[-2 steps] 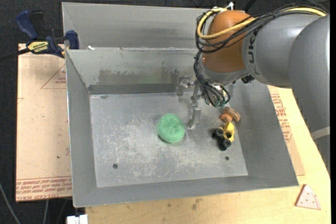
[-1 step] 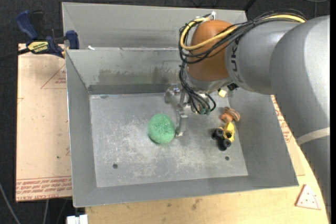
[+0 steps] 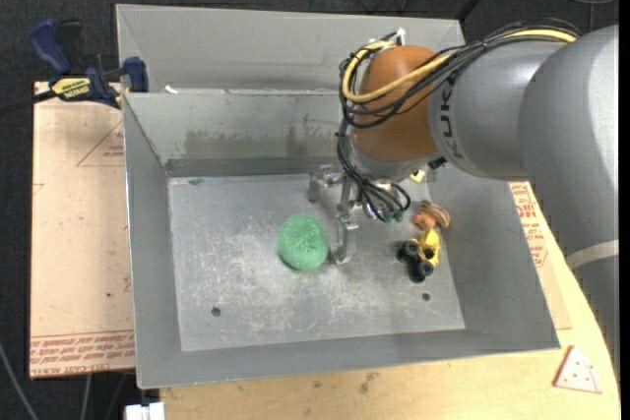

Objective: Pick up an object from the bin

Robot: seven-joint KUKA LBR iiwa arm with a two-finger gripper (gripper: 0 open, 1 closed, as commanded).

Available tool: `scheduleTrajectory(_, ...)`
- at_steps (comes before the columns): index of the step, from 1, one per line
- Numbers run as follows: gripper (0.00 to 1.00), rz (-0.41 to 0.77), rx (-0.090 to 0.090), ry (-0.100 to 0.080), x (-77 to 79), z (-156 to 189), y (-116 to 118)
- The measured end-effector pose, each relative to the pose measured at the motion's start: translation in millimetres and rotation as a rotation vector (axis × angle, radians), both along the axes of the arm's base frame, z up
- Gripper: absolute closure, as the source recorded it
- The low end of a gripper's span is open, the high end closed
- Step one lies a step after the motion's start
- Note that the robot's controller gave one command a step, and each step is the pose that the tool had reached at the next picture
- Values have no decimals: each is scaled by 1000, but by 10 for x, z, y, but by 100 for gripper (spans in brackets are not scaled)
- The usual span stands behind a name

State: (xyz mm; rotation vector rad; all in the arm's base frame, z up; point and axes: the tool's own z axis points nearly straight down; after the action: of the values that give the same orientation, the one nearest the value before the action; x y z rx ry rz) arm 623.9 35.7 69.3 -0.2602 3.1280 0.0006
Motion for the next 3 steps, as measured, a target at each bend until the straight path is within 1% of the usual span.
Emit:
scheduleTrajectory(1, 0, 18, 0, 1, -109, 5, 384)
scheduleTrajectory(2, 100, 296, 1, -1, -37, 8, 614)
scheduleTrajectory(3, 100, 295, 1, -1, -37, 8, 613)
